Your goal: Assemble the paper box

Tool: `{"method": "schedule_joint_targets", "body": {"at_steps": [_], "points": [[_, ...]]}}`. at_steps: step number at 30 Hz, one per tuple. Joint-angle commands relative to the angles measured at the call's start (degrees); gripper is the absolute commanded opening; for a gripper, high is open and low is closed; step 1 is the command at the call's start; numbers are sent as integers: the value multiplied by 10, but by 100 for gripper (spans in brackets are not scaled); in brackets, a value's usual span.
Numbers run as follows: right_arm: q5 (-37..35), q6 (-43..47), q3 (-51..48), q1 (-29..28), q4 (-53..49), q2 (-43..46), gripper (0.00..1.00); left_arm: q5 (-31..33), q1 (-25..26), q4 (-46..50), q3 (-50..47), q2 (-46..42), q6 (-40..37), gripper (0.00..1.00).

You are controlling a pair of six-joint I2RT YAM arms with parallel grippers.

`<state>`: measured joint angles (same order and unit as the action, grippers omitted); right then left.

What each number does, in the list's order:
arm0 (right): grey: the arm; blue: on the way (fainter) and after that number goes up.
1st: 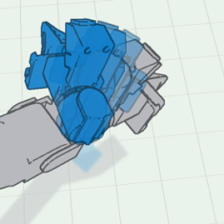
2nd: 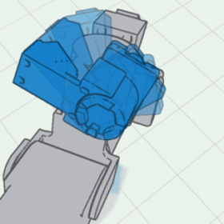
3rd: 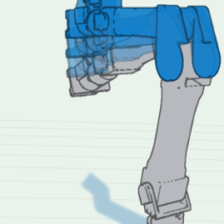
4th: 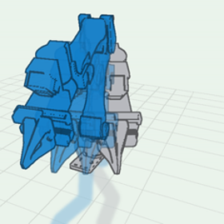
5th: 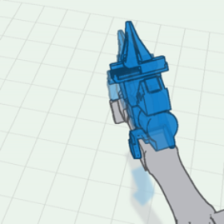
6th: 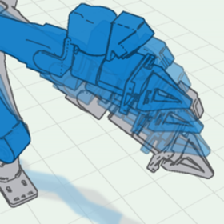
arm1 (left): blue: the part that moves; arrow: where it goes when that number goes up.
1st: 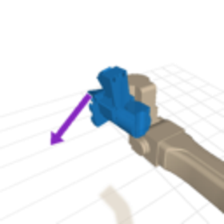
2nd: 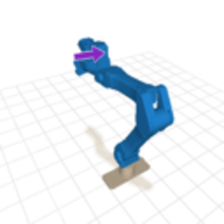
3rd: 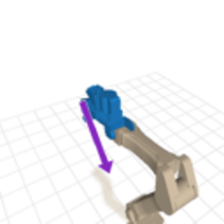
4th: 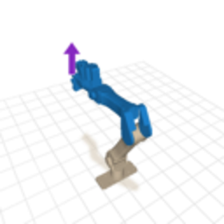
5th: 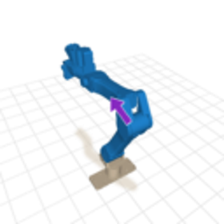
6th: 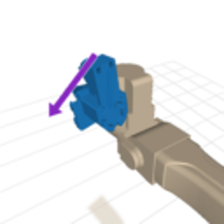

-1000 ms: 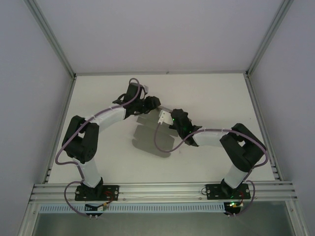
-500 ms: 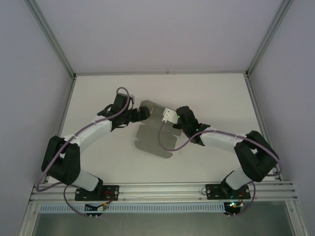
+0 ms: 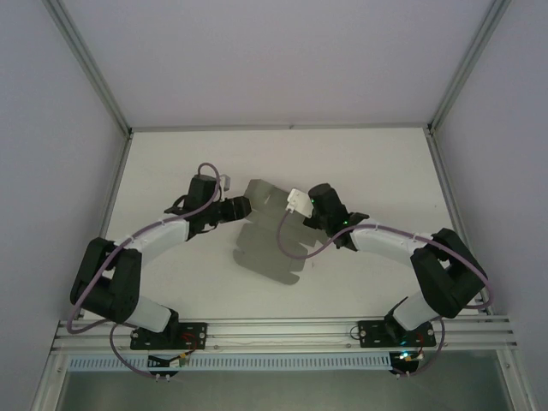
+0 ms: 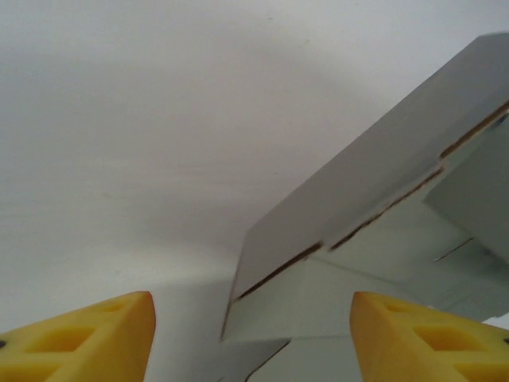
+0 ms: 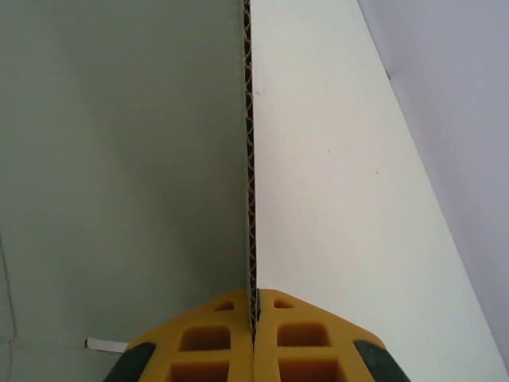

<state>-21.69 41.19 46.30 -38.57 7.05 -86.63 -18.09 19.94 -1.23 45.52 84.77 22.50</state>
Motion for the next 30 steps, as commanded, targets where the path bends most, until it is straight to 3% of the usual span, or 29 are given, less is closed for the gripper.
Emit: {"method": "schedule_joint_targets", "body": {"at_steps": [1, 6, 9, 22, 25, 28, 30], "points": [[23, -33, 24, 9, -20, -9, 4, -48, 0, -61, -8, 17, -4, 56], [40, -45, 27, 16, -32, -6, 4, -48, 1, -64, -8, 40, -9, 46], [39, -49, 30, 17, -36, -7, 4, -42, 1, -65, -3, 47, -11, 32], [59, -61, 32, 21, -63, 11, 4, -5, 0, -35, 5, 67, -29, 32], [61, -63, 31, 21, -65, 12, 4, -20, -1, -49, 6, 67, -23, 24], [61, -71, 33, 22, -67, 8, 4, -52, 1, -94, -3, 64, -17, 2], [50, -81, 37, 22, -67, 2, 4, -57, 0, -115, -11, 58, -18, 0]]}}
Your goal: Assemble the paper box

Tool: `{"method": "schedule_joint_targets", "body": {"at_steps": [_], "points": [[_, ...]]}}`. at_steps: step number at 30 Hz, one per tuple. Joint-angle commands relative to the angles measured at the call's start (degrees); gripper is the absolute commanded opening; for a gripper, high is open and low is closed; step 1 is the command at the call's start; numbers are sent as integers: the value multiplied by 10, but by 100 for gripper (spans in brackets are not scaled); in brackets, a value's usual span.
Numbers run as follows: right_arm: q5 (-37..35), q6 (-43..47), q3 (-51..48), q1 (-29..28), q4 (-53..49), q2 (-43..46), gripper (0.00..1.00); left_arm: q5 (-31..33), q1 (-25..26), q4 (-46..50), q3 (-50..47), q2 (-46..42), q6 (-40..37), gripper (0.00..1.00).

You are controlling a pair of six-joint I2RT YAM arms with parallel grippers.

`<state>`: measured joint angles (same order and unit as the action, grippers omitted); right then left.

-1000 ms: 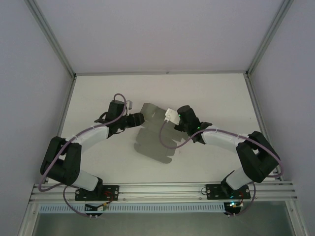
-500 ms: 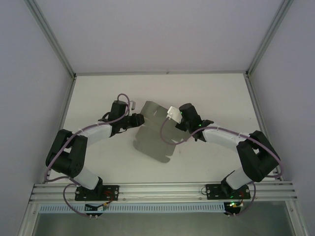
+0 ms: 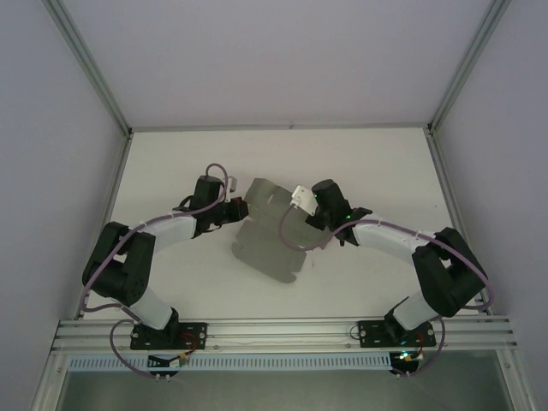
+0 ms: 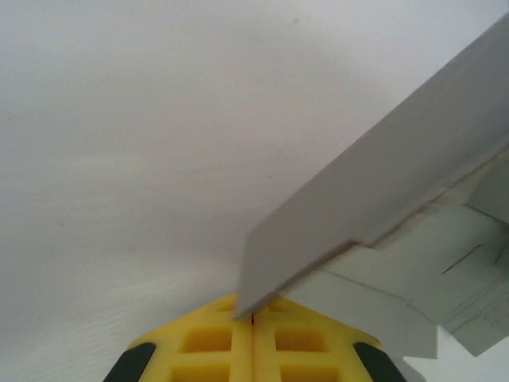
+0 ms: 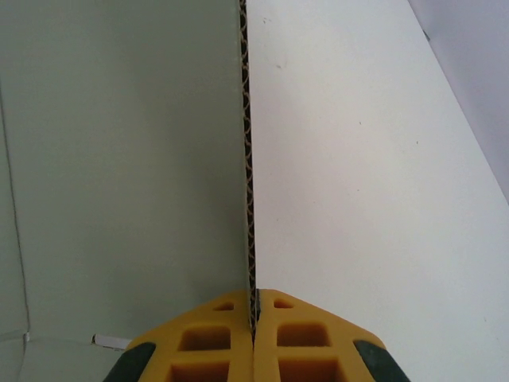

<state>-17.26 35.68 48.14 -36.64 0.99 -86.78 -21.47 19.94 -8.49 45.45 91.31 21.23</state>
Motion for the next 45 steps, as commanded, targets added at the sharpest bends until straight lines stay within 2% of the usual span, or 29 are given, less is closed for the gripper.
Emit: {"method": "schedule_joint_targets", "body": {"at_steps": [1, 7, 9, 11, 13, 20, 26, 28, 30, 32, 35, 37, 41, 45], "points": [[-2, -30, 23, 2, -9, 0, 4, -23, 0, -48, -13, -12, -8, 0], [-19, -106, 74, 7, -80, -26, 2, -14, 24, -54, -45, -61, -60, 0], [-7, -127, 87, 6, -101, -28, 0, 15, 47, -40, -47, -75, -90, 0], [7, -137, 86, 6, -101, -23, 0, 72, 82, -16, -37, -81, -120, 0], [19, -145, 84, 5, -98, -16, 0, 114, 110, 6, -22, -72, -136, 0], [23, -123, 68, -8, -81, 6, 0, 178, 187, 16, 30, 9, -165, 0], [21, -95, 54, -11, -75, 18, 0, 165, 193, -6, 40, 60, -136, 0], [14, -80, 50, -12, -70, 18, 0, 159, 193, -16, 34, 49, -131, 13], [8, -62, 45, -13, -61, 19, 0, 155, 193, -21, 27, 26, -128, 21], [-4, -39, 48, -12, -58, 17, 0, 150, 193, -14, 24, -5, -125, 36], [-42, 13, 56, -15, -42, 13, 0, 153, 192, 9, 22, -67, -118, 70], [-69, 61, 57, -17, -16, 12, 0, 166, 189, 30, 19, -109, -117, 99], [-111, 158, 55, -27, 49, 3, 0, 218, 163, 93, 16, -179, -89, 100], [-138, 296, 28, -44, 163, -19, 3, 278, 133, 139, 14, -223, -64, 100]]}}
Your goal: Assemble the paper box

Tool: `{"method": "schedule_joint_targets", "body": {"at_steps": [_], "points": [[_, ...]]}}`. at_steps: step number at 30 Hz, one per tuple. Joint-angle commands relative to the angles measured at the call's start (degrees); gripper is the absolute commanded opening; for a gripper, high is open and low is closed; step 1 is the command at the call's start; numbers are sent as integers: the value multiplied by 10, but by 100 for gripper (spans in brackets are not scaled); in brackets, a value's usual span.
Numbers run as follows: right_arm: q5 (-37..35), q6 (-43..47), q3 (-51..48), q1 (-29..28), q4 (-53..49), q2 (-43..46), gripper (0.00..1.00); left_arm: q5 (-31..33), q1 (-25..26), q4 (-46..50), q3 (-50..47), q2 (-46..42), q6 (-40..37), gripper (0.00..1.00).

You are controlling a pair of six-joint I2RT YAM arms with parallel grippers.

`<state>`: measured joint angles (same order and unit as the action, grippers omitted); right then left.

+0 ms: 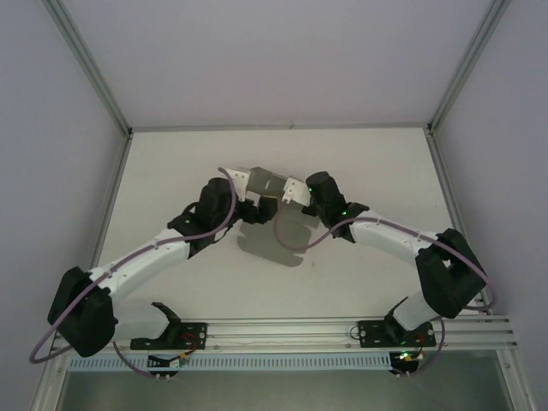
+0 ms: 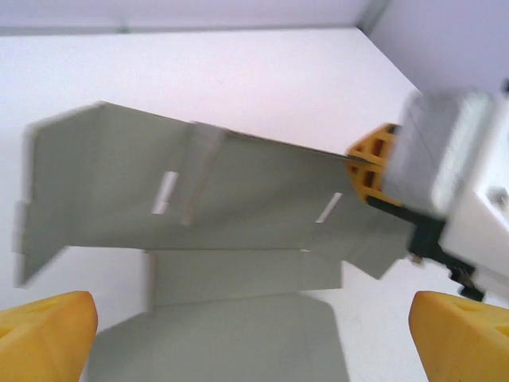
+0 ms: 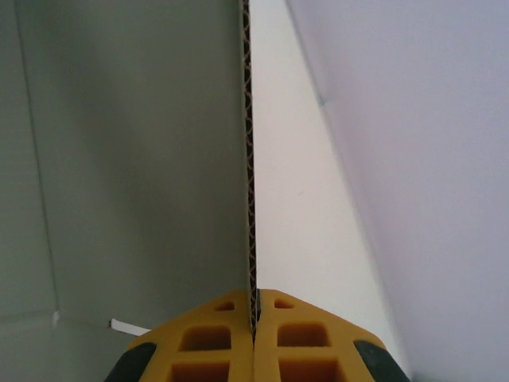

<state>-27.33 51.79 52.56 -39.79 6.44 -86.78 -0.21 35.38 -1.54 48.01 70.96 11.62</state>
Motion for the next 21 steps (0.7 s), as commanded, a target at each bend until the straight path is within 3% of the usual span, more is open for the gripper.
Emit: {"method": "schedule_joint_targets", "body": {"at_steps": [1, 5, 11, 17, 21], "points": [[-43, 165, -19, -15, 133, -29, 3, 87, -30, 81, -11, -28, 44, 100], [-53, 239, -32, -24, 232, -57, 3, 158, -84, 148, -2, -42, 98, 100], [-25, 310, -81, -32, 362, -90, 2, 55, -184, 131, -4, -14, 132, 100], [-19, 368, -103, -32, 446, -140, 2, 3, -234, 88, 21, 82, 130, 100], [-18, 401, -114, -32, 486, -175, 2, 5, -238, 40, 45, 159, 114, 100]]}}
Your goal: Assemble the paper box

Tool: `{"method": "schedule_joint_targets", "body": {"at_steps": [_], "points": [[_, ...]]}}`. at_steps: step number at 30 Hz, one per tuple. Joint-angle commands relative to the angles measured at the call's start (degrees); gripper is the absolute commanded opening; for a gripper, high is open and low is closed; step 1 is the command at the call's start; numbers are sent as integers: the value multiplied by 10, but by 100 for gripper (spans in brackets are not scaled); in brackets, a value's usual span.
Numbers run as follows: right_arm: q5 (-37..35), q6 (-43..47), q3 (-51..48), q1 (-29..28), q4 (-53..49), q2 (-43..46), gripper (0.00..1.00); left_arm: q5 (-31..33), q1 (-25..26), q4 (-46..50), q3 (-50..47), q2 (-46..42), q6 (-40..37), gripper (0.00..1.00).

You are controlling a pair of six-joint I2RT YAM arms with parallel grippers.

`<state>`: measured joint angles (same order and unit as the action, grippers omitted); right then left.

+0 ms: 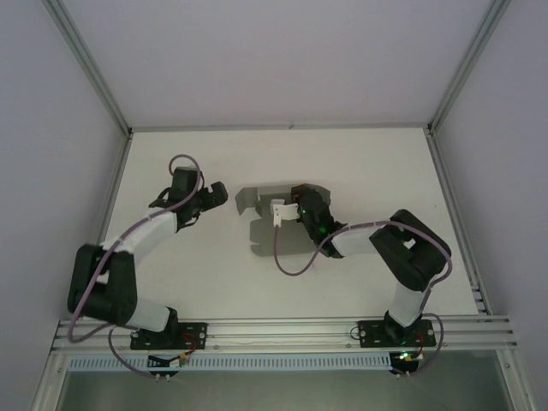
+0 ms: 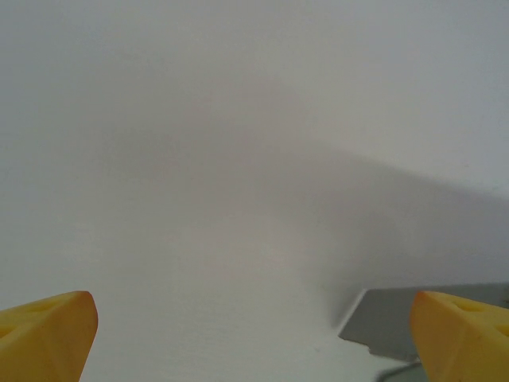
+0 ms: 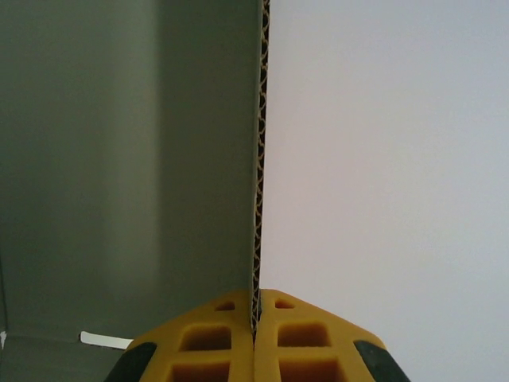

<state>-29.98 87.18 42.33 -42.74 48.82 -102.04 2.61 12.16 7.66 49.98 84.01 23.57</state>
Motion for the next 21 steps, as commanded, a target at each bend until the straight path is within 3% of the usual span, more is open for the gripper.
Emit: {"method": "schedule_joint_targets", "body": {"at_steps": [1, 7, 13, 19, 21], "points": [[10, 49, -12, -2, 70, -30, 2, -26, -7, -68, 32, 48, -7, 100], [14, 23, -14, -1, 53, -41, 1, -43, -7, -52, 100, 139, -45, 98], [3, 1, -6, 2, 41, -42, 2, -142, -2, -33, 123, 175, -86, 75], [1, -17, 1, 3, 28, -37, 2, -211, 23, -79, 69, 163, -105, 59], [1, -18, 1, 4, 28, -39, 2, -234, 34, -100, 61, 166, -111, 58]]}}
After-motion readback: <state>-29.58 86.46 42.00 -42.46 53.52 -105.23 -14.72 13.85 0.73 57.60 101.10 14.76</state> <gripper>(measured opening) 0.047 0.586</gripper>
